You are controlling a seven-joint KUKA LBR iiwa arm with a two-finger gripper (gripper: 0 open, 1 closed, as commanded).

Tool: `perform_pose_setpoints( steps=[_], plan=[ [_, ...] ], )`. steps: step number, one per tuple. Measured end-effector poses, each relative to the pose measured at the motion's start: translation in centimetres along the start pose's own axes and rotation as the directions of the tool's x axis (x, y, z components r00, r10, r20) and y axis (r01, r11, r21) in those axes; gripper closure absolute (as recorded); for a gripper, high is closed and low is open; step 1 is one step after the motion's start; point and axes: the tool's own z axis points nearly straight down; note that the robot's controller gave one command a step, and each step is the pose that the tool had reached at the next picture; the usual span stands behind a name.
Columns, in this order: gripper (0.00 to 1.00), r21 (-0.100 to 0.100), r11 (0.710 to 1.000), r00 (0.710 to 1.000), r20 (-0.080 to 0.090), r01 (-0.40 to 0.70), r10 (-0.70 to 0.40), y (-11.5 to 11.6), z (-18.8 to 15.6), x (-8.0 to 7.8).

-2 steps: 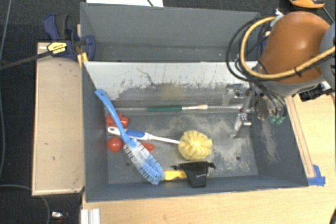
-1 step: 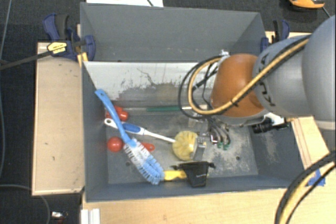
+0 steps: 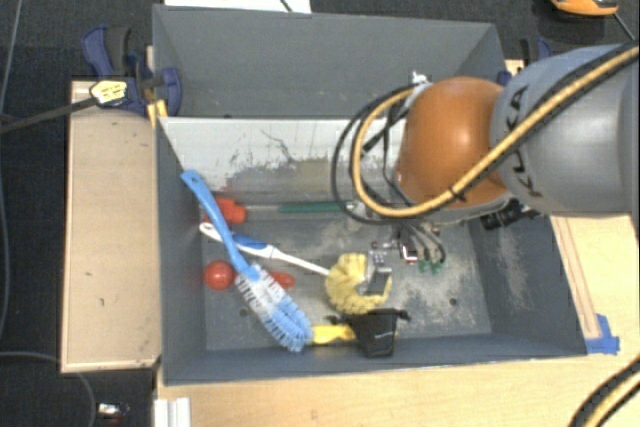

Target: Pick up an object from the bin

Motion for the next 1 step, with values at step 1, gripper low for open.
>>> perform_pose_setpoints(
  steps=[1],
  plan=[
    [0.00,-0.009,0.979,0.979,-0.022,0.202,-0.202,9.14,5.83,2.38]
  ],
)
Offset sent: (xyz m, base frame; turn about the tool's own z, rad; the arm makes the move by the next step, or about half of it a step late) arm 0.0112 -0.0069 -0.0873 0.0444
